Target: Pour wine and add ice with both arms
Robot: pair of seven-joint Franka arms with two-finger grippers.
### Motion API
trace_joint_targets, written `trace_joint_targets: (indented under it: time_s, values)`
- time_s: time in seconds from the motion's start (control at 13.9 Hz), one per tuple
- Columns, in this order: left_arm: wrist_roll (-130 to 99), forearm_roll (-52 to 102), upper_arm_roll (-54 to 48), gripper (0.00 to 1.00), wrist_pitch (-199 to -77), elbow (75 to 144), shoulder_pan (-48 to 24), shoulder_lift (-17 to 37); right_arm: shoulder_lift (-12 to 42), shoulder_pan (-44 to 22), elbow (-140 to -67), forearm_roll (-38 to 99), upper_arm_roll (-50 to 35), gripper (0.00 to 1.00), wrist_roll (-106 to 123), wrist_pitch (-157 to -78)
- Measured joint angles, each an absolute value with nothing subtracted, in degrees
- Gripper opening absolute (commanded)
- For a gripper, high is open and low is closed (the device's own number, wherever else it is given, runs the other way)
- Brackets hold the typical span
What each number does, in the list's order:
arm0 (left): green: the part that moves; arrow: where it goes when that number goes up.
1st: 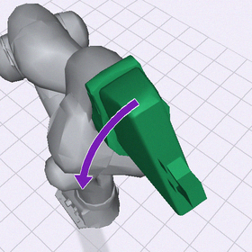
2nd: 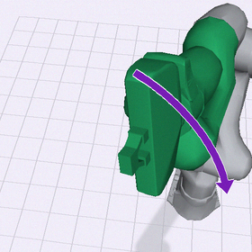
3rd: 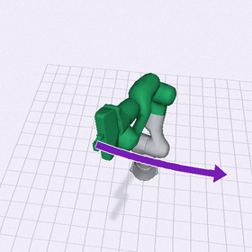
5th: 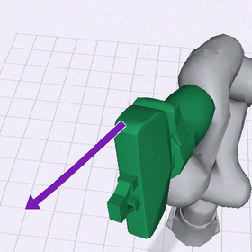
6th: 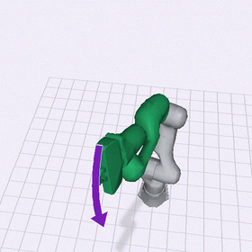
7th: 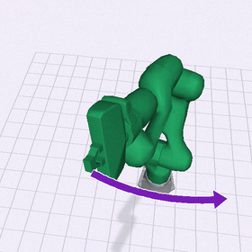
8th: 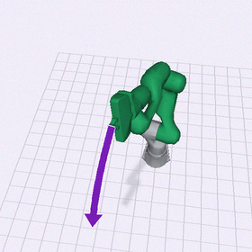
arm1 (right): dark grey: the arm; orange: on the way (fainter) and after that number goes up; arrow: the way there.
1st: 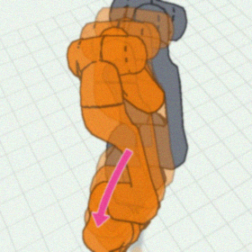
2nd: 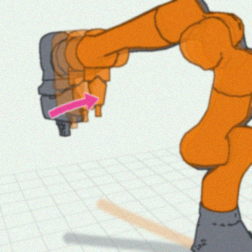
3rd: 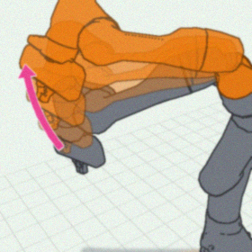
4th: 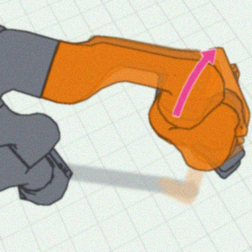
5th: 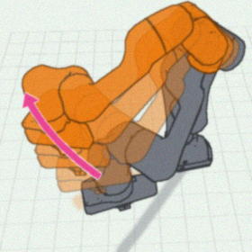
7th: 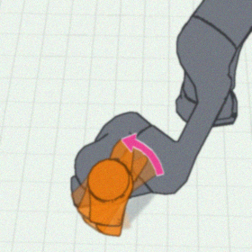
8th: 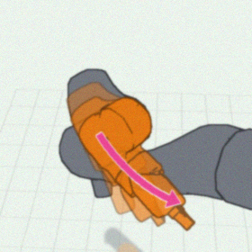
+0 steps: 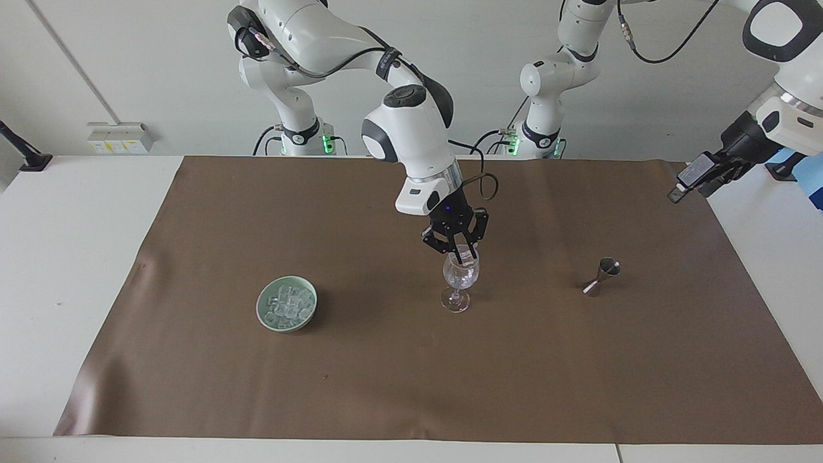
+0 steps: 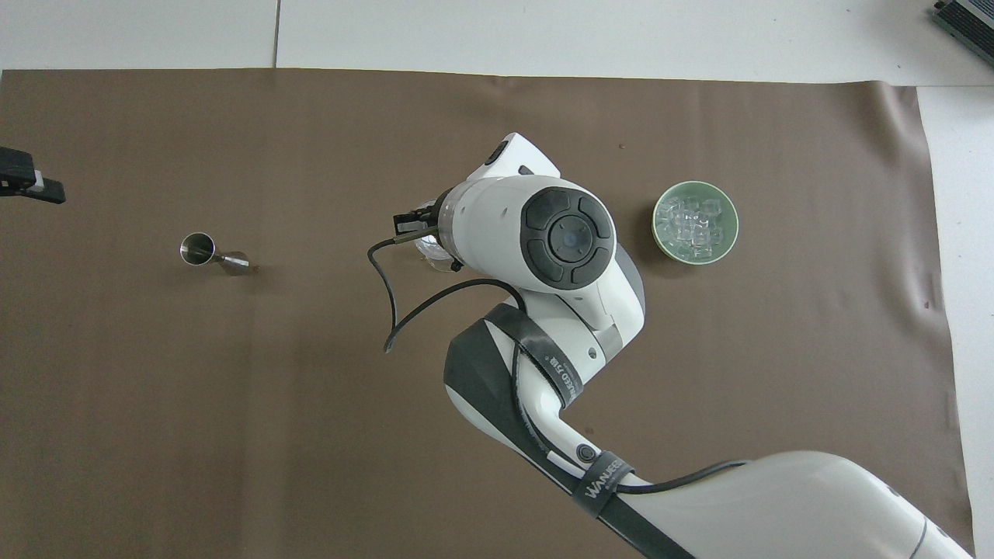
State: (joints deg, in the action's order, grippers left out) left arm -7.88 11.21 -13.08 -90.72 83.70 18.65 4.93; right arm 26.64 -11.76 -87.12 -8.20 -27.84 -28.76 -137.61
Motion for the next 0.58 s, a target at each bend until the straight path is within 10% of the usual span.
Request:
trace_joint_targets:
  time_s: [0.58]
  values:
    - [-4.15, 5.98, -13.14, 1.0, -90.72, 83.7, 13.97, 3.9, 26.65, -11.76, -87.13, -8.2, -27.84, 0.24, -28.79, -137.19]
